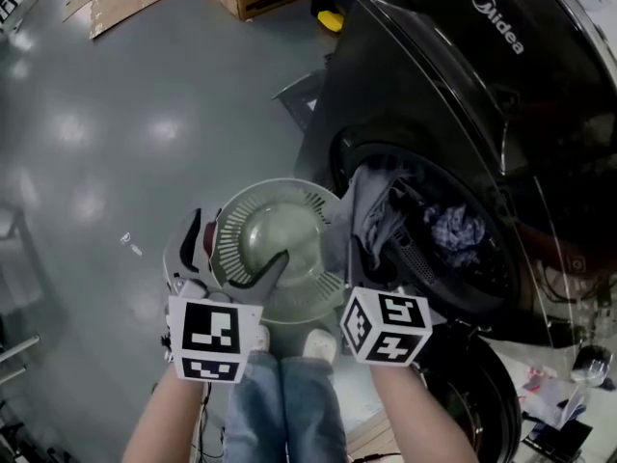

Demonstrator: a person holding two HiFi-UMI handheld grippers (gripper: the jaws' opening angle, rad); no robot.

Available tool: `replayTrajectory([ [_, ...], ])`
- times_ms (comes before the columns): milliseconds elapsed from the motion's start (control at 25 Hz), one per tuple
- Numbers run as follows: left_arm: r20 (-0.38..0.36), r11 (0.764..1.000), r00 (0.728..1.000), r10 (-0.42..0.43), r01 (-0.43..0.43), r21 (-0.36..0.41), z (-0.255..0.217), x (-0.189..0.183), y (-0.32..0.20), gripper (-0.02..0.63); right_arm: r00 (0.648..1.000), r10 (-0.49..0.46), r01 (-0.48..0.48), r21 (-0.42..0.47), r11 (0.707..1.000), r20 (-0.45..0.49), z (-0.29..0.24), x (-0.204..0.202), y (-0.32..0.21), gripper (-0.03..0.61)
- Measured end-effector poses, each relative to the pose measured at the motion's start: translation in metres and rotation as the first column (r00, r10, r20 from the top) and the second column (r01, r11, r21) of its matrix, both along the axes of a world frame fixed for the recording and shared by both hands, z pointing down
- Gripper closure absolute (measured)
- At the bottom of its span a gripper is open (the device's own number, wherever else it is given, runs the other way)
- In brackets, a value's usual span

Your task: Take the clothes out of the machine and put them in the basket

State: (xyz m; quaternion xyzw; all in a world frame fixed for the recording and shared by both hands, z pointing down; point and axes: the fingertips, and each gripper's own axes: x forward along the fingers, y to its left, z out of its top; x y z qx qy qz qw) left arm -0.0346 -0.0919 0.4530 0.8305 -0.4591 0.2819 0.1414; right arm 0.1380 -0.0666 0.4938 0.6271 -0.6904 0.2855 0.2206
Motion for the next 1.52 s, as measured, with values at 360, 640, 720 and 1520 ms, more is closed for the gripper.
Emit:
replayTrajectory([
  [360,-0.003,0.997,0.998,-0.07,0.07,-0.022,0.006,-0.041,0.013,0.069,0.983,-0.065,0.077,-0.067,0.995,0.173,0.014,-0.078,0.03,0.512],
  [640,-0.004,0.993,0.994,-0.112,0.111,-0.045,0.017,-0.069,0.025,0.069,0.911,-0.027,0.112,-0.184,0.976,0.412,0.033,-0.136,0.048,0.514],
  [720,-0.01,0.991,0.992,-0.128,0.127,-0.05,0.019,-0.076,0.027,0.069,0.892,-0.063,0.165,-0.193,0.967,0.447,0.035,-0.153,0.052,0.514],
  [1520,0.0,0.996,0.997,-0.073,0.072,-0.059,0.026,-0.06,0.03,0.069,0.964,0.091,-0.039,-0.206,0.978,0.249,0.07,-0.04,0.037,0.11],
])
